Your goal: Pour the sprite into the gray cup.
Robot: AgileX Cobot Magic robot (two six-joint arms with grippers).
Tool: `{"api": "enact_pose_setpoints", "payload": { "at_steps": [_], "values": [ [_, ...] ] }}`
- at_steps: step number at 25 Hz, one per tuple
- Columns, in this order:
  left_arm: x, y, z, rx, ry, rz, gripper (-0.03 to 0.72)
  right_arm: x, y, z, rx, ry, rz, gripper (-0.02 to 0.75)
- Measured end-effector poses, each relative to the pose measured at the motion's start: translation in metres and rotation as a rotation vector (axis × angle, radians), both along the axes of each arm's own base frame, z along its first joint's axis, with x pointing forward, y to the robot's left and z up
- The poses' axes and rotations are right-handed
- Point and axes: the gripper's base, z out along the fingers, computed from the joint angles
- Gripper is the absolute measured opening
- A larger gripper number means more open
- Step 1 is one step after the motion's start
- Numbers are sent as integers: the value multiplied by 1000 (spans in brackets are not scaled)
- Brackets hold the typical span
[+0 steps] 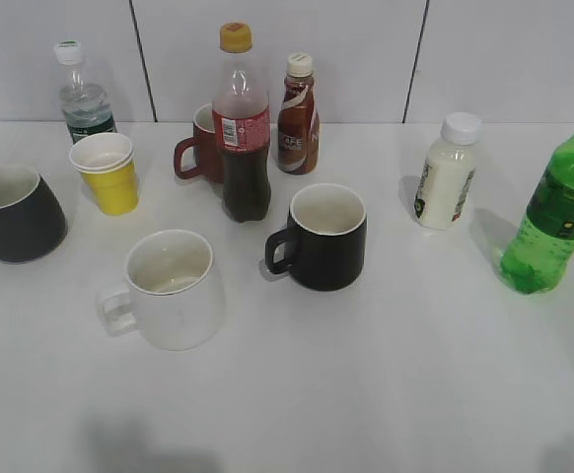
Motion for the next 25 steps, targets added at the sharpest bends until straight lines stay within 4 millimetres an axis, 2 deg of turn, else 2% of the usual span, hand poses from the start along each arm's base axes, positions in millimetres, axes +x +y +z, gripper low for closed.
{"api": "enact_pose_setpoints", "payload": {
  "at_steps": [3,6,8,10,11,15,18,20,25],
  "values": [
    [56,-3,-14,33,17,-19,239,0,1,0,5,0,4,501],
    [107,3,-29,-26,19,9,239,0,1,0,5,0,4,501],
    [138,15,-52,-80,81,56,230,0,1,0,5,0,4,501],
    [158,26,-74,-94,148,80,207,0,1,0,5,0,4,501],
    [168,33,-91,-93,213,84,194,0,1,0,5,0,4,501],
    [190,59,-137,-142,277,-1,181,0,1,0,5,0,4,501],
    [197,76,-160,-126,295,-87,188,0,1,0,5,0,4,501],
    [203,86,-176,-59,347,-142,219,0,1,0,5,0,4,501],
    [226,96,-211,59,424,-274,328,0,1,0,5,0,4,501]
  ]
}}
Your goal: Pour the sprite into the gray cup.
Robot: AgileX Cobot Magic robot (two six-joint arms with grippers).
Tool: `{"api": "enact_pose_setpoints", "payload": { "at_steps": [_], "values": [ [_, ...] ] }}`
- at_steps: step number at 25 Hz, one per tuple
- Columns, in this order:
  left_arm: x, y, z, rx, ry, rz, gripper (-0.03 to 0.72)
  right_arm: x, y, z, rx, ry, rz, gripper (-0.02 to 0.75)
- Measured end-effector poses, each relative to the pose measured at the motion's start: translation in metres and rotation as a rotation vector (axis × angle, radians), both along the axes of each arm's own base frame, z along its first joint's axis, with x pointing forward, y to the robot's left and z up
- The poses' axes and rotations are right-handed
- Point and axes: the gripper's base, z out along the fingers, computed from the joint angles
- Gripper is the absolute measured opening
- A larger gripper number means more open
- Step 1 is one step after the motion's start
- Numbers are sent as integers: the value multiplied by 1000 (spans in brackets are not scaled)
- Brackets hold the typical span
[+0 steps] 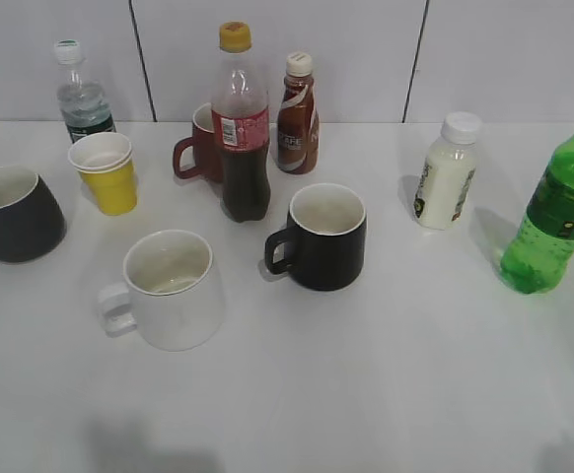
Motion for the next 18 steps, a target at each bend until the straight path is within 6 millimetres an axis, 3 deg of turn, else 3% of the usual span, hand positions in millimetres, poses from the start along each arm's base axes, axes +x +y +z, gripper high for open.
{"api": "enact_pose_setpoints", "payload": {
  "at_steps": [11,18],
  "values": [
    [29,12,-41,77,37,-117,344,0,0,0,0,0,0,501],
    [50,0,-54,77,31,-159,337,0,0,0,0,0,0,501]
  ]
}}
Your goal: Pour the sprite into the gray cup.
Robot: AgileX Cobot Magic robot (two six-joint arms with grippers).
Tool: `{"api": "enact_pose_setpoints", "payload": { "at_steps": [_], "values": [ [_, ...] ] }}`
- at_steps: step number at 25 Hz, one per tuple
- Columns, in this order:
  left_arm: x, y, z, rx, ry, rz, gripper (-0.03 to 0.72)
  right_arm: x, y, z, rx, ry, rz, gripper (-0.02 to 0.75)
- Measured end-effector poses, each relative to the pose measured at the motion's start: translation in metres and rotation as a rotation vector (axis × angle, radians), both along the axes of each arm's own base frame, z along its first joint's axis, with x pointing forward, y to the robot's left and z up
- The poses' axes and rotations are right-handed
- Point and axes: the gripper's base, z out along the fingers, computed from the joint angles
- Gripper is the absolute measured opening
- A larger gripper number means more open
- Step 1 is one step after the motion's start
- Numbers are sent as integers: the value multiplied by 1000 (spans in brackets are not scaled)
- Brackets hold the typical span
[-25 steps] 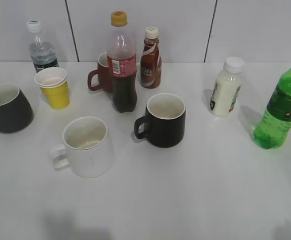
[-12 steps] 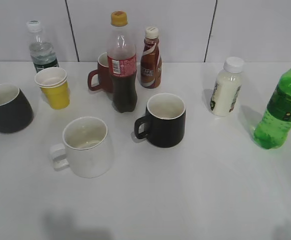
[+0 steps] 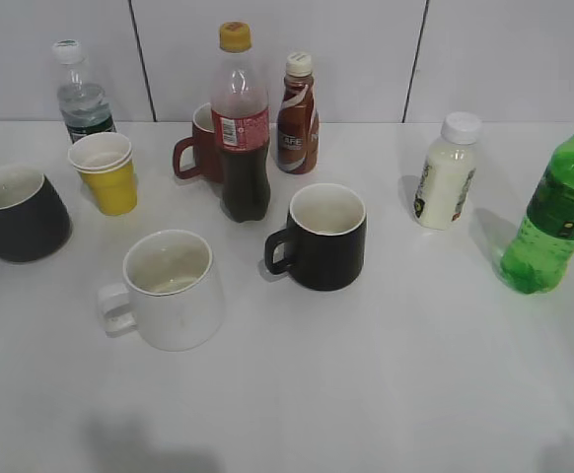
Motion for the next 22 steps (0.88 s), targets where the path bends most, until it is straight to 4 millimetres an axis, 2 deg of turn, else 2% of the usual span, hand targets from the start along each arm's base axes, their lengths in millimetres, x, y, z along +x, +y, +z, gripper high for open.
{"api": "enact_pose_setpoints", "payload": {
  "at_steps": [4,8,12,13,18,22],
  "values": [
    [15,-8,6,-3,-32,16,319,0,0,0,0,0,0,501],
    [22,-19,-1,-16,-23,10,265,0,0,0,0,0,0,501],
    [25,-30,-4,-30,-20,-7,81,0,0,0,0,0,0,501],
    [26,-31,-3,-41,-31,-10,64,0,0,0,0,0,0,501],
    [27,-31,7,-18,-51,-11,62,0,2,0,19,1,13,501],
    [28,-29,33,-30,-76,20,62,-1,11,1,119,3,73,501]
  ]
}}
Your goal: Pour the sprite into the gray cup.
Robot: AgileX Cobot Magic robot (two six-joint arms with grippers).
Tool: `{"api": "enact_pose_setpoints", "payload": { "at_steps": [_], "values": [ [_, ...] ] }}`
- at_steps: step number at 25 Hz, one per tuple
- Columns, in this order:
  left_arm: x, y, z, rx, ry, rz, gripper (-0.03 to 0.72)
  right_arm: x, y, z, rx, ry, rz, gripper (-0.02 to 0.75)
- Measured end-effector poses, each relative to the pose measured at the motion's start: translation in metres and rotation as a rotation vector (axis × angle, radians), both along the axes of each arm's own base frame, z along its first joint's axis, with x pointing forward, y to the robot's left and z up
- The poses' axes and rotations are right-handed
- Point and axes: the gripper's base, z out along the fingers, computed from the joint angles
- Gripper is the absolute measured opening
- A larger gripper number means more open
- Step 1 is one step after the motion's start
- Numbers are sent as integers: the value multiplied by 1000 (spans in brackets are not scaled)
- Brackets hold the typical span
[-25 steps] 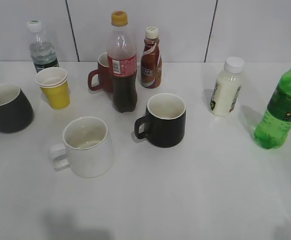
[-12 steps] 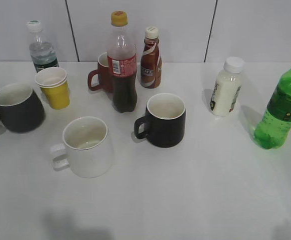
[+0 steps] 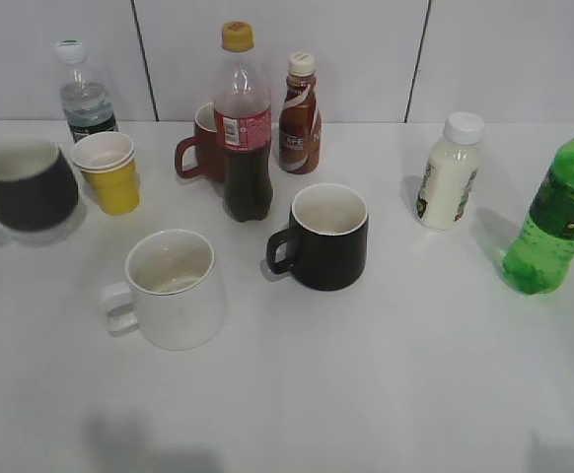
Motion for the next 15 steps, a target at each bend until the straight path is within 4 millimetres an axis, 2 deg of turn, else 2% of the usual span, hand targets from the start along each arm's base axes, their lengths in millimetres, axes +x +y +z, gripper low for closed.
{"api": "enact_pose_setpoints", "payload": {
  "at_steps": [4,7,11,15],
  "values": [
    [-1,0,41,-76,-59,35,62,4,3,5,58,-15,10,501],
    [-12,-2,72,-84,-110,68,62,20,3,20,53,-110,2,501],
    [-39,-3,105,-110,-87,219,62,62,-1,38,50,-273,-49,501],
    [-62,-12,121,-118,-43,312,62,114,-4,33,-5,-338,-99,501]
  ]
}}
